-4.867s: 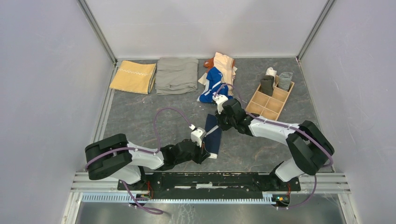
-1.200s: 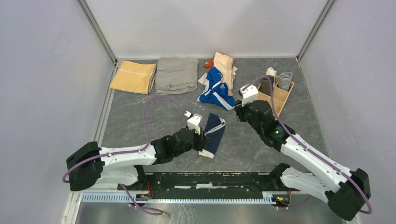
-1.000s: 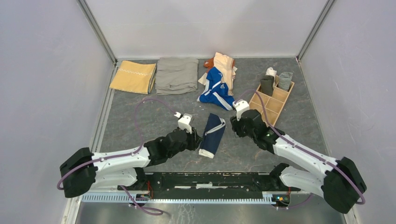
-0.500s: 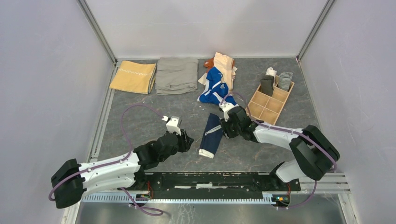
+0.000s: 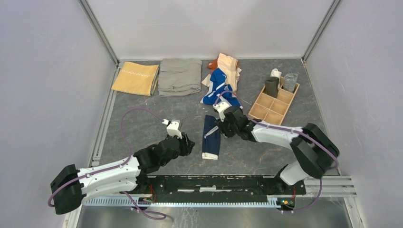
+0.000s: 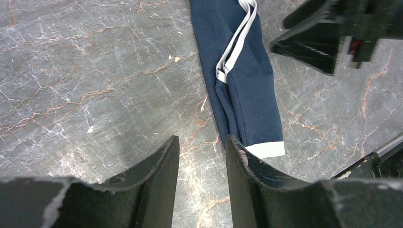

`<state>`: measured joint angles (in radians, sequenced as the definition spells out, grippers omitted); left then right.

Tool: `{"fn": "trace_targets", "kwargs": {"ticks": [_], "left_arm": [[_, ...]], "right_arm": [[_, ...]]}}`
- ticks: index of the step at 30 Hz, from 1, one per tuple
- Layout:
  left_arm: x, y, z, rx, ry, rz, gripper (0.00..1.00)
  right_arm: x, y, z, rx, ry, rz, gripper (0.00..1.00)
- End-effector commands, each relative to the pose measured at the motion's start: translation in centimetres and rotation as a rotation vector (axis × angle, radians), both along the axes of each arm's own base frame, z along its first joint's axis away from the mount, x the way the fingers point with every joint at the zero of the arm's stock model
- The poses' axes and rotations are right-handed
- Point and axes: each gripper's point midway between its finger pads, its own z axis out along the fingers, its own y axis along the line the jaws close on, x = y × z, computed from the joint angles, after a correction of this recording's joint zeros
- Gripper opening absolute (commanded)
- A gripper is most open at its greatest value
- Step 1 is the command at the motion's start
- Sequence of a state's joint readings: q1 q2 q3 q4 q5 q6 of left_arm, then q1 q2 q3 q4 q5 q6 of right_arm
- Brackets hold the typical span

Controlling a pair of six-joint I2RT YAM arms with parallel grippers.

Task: Roll the underwear
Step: Roll the underwear to the center of the board.

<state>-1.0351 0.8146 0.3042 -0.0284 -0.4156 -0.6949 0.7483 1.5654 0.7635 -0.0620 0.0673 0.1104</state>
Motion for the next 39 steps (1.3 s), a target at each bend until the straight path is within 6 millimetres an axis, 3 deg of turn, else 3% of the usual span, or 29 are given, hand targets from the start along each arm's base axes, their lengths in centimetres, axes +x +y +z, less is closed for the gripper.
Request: {"fn": "trace_targets", "kwargs": {"ticks": [1, 5, 9, 11, 18, 20, 23, 26, 30, 36, 39], "left_arm": [[0.0, -0.6, 0.3, -0.056, 0.012, 0.002, 0.48], [0.0, -1.7, 0.4, -0.070, 0.021, -0.023, 0.48], [-0.1, -2.4, 0.5, -0.095, 0.031, -0.041, 0.49], [-0.2, -2.9, 0.6, -0.113, 0.040, -0.054, 0.50], [-1.6, -5.4, 0.5, -0.194, 0.108, -0.149, 0.55], [-2.1, -5.7, -0.2, -0.195, 0.141, -0.167, 0.57], [-2.6, -5.7, -1.1, -0.192, 0.179, -0.172, 0.57], [-2.8, -5.5, -1.5, -0.211, 0.197, -0.154, 0.58], [-2.5, -5.0, -1.3, -0.239, 0.196, -0.113, 0.59], [-2.6, -4.6, -1.4, -0.232, 0.206, -0.094, 0.60], [-2.6, -4.6, -1.6, -0.221, 0.210, -0.097, 0.61]], "right_arm": [[0.0, -1.9, 4.8, 0.020, -0.202, 0.043, 0.54], [-1.0, -3.1, 9.6, 0.119, -0.414, 0.100, 0.72], [-2.8, -3.4, 12.6, 0.114, -0.554, 0.210, 0.75], [-4.3, -2.7, 13.1, 0.068, -0.593, 0.283, 0.75], [-9.4, -0.7, 11.1, -0.091, -0.632, 0.478, 0.74], [-10.5, -0.3, 12.1, -0.064, -0.703, 0.465, 0.70], [-10.0, -0.9, 15.3, 0.024, -0.801, 0.337, 0.75], [-8.6, -2.5, 18.0, 0.001, -0.854, 0.203, 0.80], [-8.7, -2.3, 20.5, -0.026, -0.958, 0.294, 0.83], [-9.4, -2.0, 20.5, -0.105, -1.005, 0.449, 0.82], [-9.7, -0.9, 17.5, -0.210, -0.906, 0.537, 0.79]]}}
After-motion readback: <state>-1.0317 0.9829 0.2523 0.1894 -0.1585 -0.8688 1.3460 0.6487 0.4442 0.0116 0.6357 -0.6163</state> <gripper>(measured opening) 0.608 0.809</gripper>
